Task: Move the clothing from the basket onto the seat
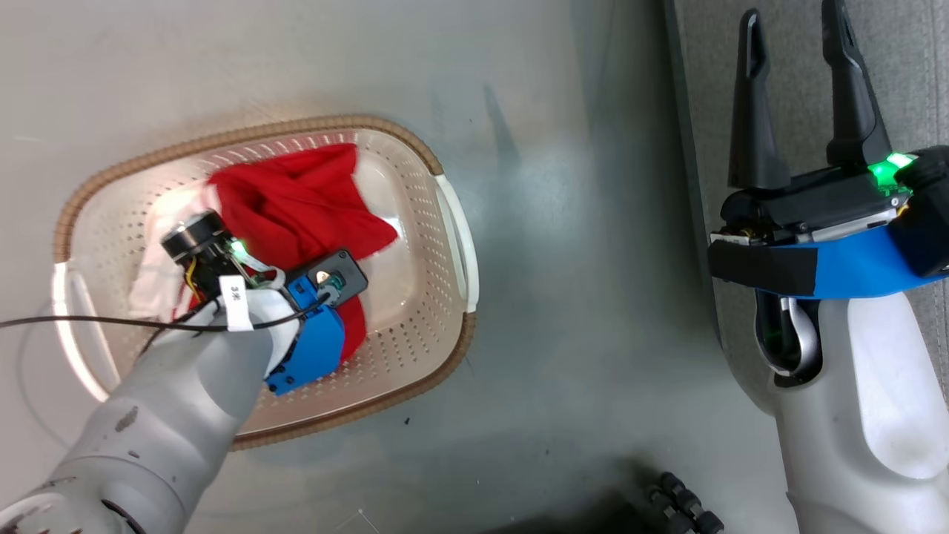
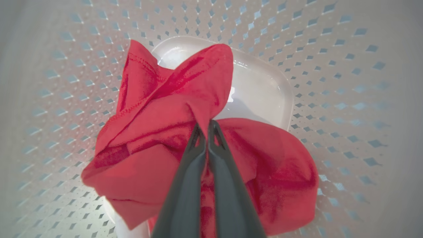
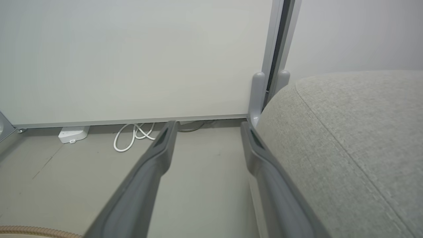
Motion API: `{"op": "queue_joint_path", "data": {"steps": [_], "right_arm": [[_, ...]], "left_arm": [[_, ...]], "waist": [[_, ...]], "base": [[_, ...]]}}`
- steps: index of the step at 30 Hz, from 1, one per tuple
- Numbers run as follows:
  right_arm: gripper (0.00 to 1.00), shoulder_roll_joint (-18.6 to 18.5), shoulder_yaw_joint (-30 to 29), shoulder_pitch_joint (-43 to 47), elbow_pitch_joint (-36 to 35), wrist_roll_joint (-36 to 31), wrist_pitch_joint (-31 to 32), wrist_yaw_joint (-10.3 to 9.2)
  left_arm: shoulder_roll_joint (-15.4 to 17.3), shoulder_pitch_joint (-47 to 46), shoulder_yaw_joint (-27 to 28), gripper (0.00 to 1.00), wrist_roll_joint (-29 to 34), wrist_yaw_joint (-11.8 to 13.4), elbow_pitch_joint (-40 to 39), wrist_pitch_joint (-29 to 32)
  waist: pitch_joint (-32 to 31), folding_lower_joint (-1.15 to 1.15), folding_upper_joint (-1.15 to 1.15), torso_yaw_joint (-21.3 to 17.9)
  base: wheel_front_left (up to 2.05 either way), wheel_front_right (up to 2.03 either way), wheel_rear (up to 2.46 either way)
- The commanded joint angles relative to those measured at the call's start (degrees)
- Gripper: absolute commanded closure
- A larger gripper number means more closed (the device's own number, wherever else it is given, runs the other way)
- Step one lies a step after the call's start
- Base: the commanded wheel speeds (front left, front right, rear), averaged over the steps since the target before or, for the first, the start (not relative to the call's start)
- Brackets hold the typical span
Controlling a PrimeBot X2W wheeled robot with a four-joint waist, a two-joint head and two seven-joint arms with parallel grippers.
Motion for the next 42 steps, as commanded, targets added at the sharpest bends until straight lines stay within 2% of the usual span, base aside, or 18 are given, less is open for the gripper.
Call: {"op": "queue_joint_path", "data": {"steps": [1, 6, 18, 30, 42], "right_arm": [[0.0, 0.09, -0.14, 0.88, 0.27, -0.1, -0.01, -0.06], [0.0, 0.09, -0.77, 2.63, 1.41, -0.84, -0.01, -0.06], [0.0, 0.08, -2.48, 8.41, 3.6, -2.74, -0.01, -0.06], [0.0, -0.35, -4.1, 15.49, 5.45, -3.68, -0.01, -0.06], [0.0, -0.47, -5.07, 20.84, 6.78, -3.21, -0.01, -0.06]], "left_arm": [[-0.22, 0.85, 0.08, 1.0, -0.65, -0.14, -0.04, -0.69], [-2.29, 3.29, 0.57, 1.0, -2.55, -0.19, -0.46, -3.15], [-3.88, 8.51, 4.07, 1.0, -7.6, 0.12, -6.13, -5.6], [-1.21, 15.58, 10.76, 1.0, -8.73, 2.55, -22.17, -5.5], [0.47, 19.27, 17.21, 1.0, -8.42, 4.3, -34.41, -5.51]], "waist": [[-2.1, 0.0, 0.0, 1.11], [-7.25, 0.0, 0.0, 2.7], [-17.58, 0.0, 0.0, 5.98], [-28.53, 0.0, 0.0, 8.91], [-36.62, 0.0, 0.0, 10.74]], "base": [[0.0, 0.0, 0.0], [0.0, 0.0, 0.0], [0.0, 0.0, 0.0], [0.0, 0.0, 0.0], [0.0, 0.0, 0.0]]}}
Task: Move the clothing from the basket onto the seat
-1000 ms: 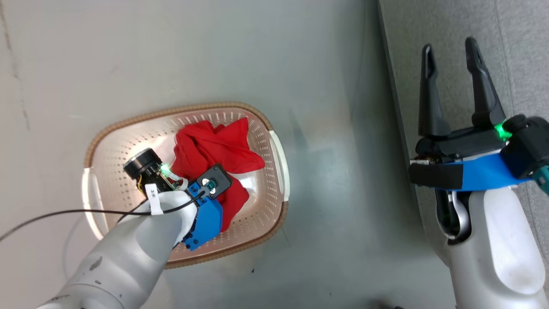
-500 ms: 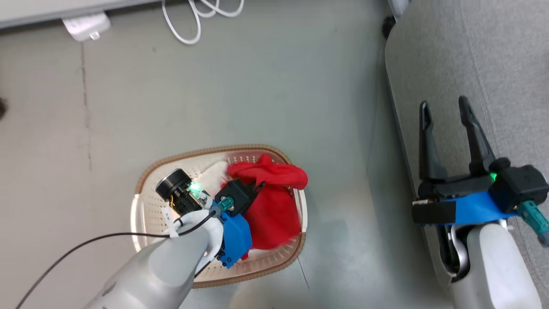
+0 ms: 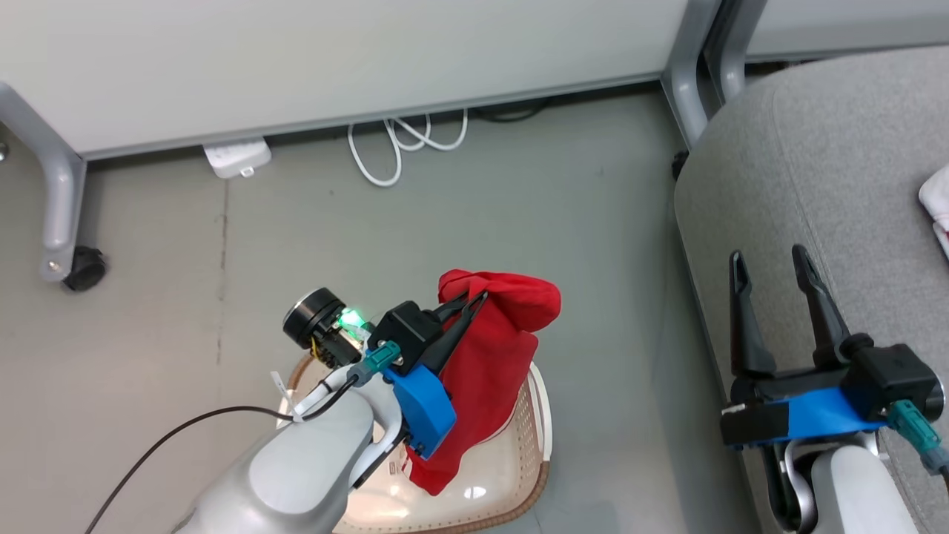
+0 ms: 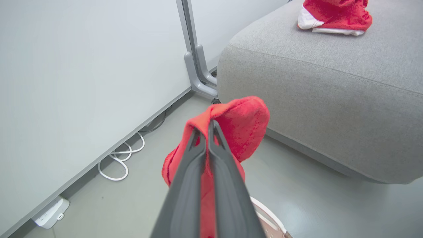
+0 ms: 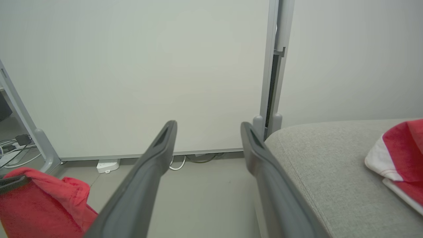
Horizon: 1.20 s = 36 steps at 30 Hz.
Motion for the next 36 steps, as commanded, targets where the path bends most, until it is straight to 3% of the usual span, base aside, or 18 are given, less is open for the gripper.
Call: {"op": "queue_joint_path", "data": {"steps": [1, 8, 21, 36], "right_arm": [[0.0, -0.16, -0.04, 1.21, 0.21, 0.41, -0.01, -0.06], [0.0, -0.04, 0.29, 3.79, 0.86, 0.61, -0.01, -0.06], [0.0, 0.24, 1.25, 7.04, 2.11, 1.07, -0.01, -0.06], [0.0, 0.34, 3.45, 9.3, 2.48, 1.21, -0.01, -0.06]], "left_arm": [[0.09, 0.55, 0.49, 1.0, 0.1, 0.32, -0.77, -0.19], [-0.68, -0.82, 3.48, 1.0, -0.42, 1.17, -6.25, -0.19], [-2.51, -5.22, 4.67, 1.0, -1.57, 1.27, -9.55, 0.74], [-2.92, -6.5, 4.82, 1.0, -2.99, 2.06, -11.1, 1.35]], "waist": [[-1.6, 0.01, 0.0, 0.74], [-6.31, 0.01, 0.0, 1.56], [-12.09, 0.01, 0.0, 2.21], [-14.52, 0.01, 0.0, 2.26]], "base": [[0.0, 0.0, 0.0], [0.0, 0.0, 0.0], [0.0, 0.0, 0.0], [0.0, 0.0, 0.0]]}}
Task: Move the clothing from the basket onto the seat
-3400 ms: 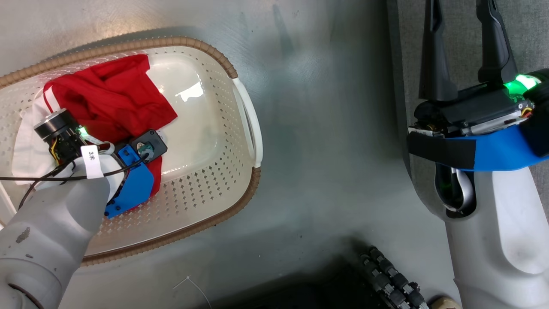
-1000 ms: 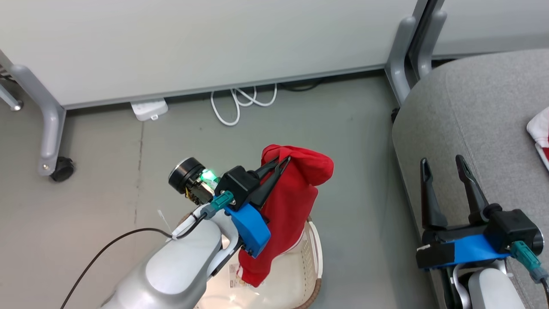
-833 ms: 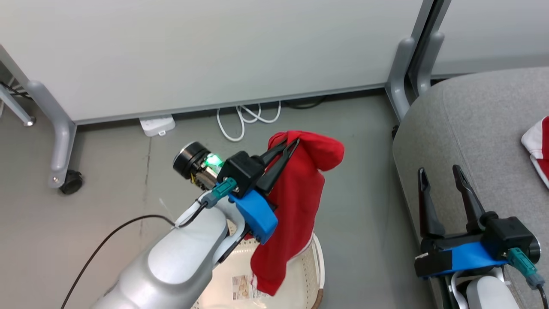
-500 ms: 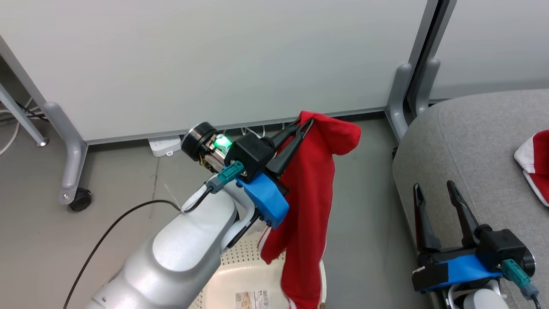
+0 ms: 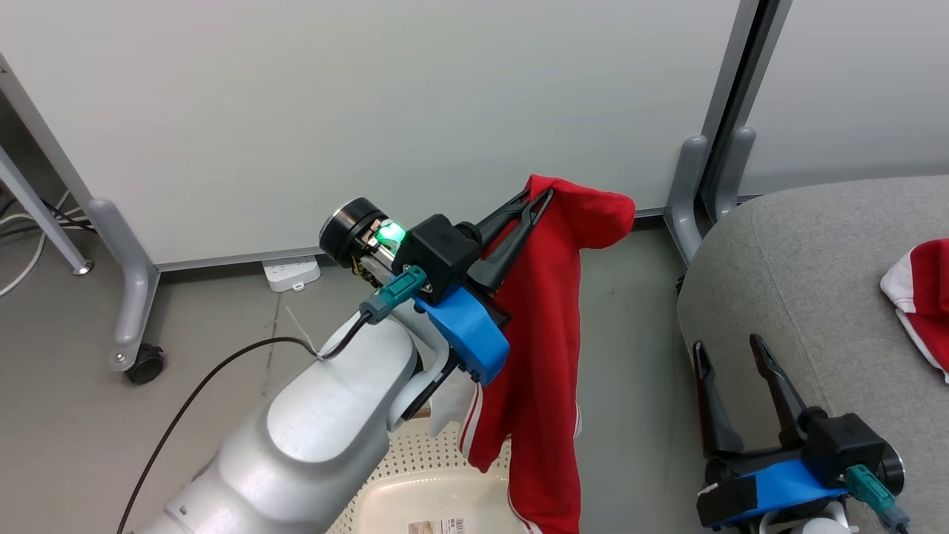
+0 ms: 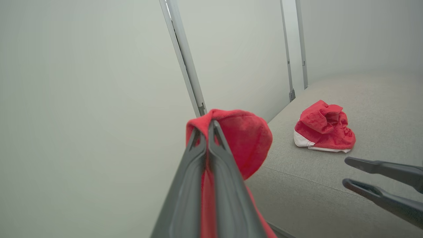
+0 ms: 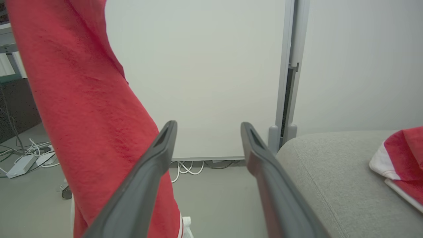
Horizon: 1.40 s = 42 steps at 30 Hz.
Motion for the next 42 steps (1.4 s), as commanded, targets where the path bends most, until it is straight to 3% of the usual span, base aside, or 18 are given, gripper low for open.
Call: {"op": "queue_joint_path", "data": {"steps": [1, 14, 23, 42], "right_arm": [[0.0, 0.16, 0.63, 0.8, 0.08, 0.22, -0.01, -0.06], [0.0, -0.02, 11.77, 0.82, 1.84, 1.2, -0.01, -0.06], [0.0, 0.1, 19.63, -4.69, 5.1, 2.17, -0.01, -0.06], [0.0, 0.19, 22.77, -22.1, 19.97, 1.87, 0.0, -0.06]], "left_arm": [[0.36, -0.52, 0.06, 1.0, -0.34, 0.38, -0.27, -0.09], [0.56, 0.11, -0.43, 1.0, -0.66, 0.83, -0.16, -0.45], [0.33, -0.49, -0.91, 1.0, -0.8, 0.92, 0.03, -0.55], [-1.14, -2.68, -2.63, 1.0, -0.46, 0.5, 0.0, -0.78]], "waist": [[0.06, 0.0, 0.0, -0.07], [0.93, 0.0, 0.0, 0.05], [1.82, 0.0, 0.0, 0.5], [4.85, 0.0, 0.0, 2.71]], "base": [[0.0, 0.0, 0.0], [0.0, 0.0, 0.0], [0.0, 0.0, 0.0], [0.0, 0.0, 0.0]]}}
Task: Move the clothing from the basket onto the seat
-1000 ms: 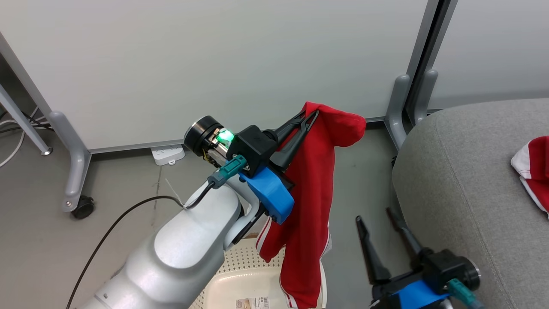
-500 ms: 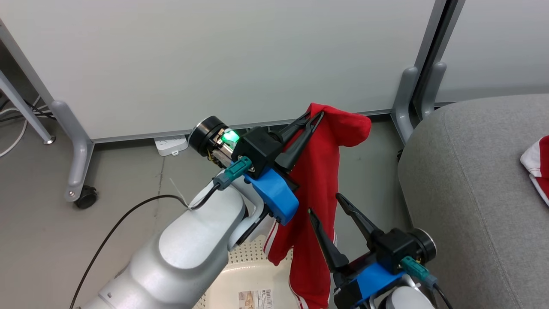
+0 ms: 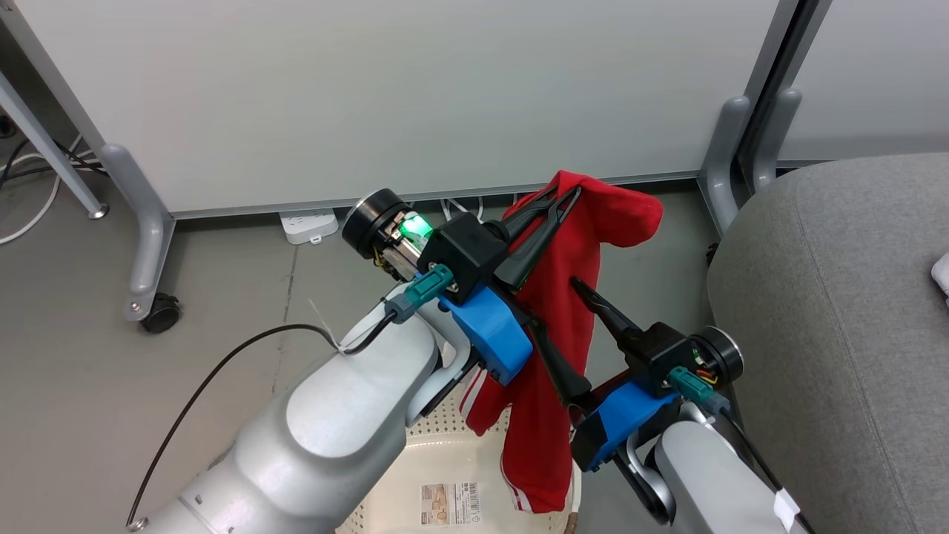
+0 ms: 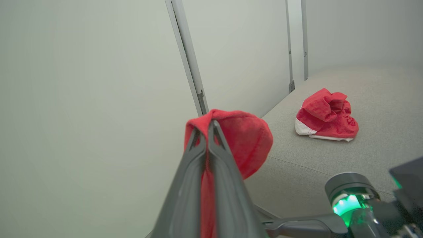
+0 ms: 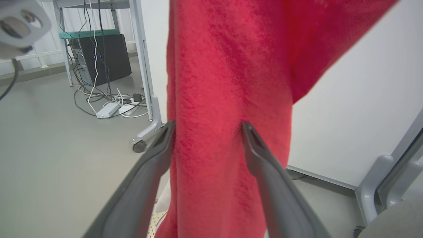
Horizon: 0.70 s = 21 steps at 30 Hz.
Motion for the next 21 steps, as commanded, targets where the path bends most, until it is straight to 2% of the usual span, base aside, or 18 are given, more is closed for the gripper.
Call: {"op": "queue_joint_path", "data": {"steps": [1, 9, 10, 11, 21], "right_arm": [[0.0, 0.04, 0.23, -1.69, 1.59, 0.28, -0.01, -0.06], [0.0, 0.05, 0.71, -4.66, 6.44, 1.91, 0.0, -0.06], [0.75, 0.05, 0.93, -4.91, 7.16, 2.43, -0.01, -0.06], [1.0, 0.05, 1.11, -5.4, 7.6, 2.51, -0.01, -0.06], [1.0, 0.06, 1.77, -6.76, 8.72, 3.11, -0.01, -0.06]], "left_arm": [[-0.2, -0.9, -0.01, 1.0, 0.02, 0.07, -0.04, -0.3], [-0.48, -1.7, -0.4, 1.0, 0.02, -0.03, 0.02, -0.52], [-0.51, -1.74, -0.46, 1.0, -0.01, -0.05, 0.06, -0.56], [-0.58, -1.77, -0.52, 1.0, -0.06, -0.03, 0.11, -0.59], [-0.89, -2.0, -0.62, 1.0, -0.32, 0.07, 0.74, -0.76]], "waist": [[0.25, -0.01, 0.0, 0.14], [0.81, -0.01, 0.0, 0.39], [0.85, -0.01, 0.0, 0.45], [0.9, -0.01, 0.0, 0.5], [0.98, -0.01, 0.0, 0.57]], "base": [[0.0, 0.0, 0.0], [0.0, 0.0, 0.0], [0.0, 0.0, 0.0], [0.0, 0.0, 0.0], [0.0, 0.0, 0.0]]}}
